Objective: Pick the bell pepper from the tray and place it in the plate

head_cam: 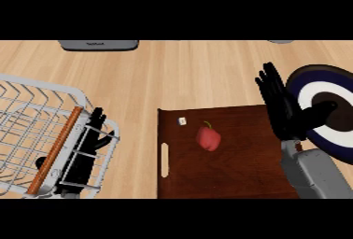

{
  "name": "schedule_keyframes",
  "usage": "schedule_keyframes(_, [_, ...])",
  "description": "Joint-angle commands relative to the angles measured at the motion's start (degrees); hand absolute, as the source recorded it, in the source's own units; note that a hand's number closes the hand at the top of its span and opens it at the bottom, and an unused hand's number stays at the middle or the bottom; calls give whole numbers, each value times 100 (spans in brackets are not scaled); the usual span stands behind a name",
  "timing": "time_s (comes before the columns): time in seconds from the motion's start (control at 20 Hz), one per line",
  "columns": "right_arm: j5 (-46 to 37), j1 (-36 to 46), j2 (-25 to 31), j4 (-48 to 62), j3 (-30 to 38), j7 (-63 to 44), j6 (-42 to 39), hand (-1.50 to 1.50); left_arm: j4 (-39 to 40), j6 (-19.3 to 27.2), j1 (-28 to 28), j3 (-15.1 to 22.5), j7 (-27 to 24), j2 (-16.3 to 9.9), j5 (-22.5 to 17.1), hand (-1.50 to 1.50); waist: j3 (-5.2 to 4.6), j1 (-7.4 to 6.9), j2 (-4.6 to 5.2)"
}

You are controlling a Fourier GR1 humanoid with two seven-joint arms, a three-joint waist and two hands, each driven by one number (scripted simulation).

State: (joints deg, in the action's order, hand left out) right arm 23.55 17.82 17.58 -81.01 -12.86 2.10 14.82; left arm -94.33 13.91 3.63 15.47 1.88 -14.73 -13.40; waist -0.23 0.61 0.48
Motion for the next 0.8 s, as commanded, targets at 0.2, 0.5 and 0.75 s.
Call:
schedule_keyframes(0.2, [-1735,808,1311,-886,136,-587,1285,150,747,-100,283,-356,434,-242,-174,0,-27,162,-133])
schedule_keyframes(0.5, [-3426,296,1866,-554,265,-988,2957,-150,920,-338,455,-372,204,-146,-457,0,-26,437,-102])
schedule_keyframes(0.75, [-4128,-404,1556,-1482,-317,-1156,3428,-150,831,-260,347,-412,495,-188,-486,0,7,358,-117])
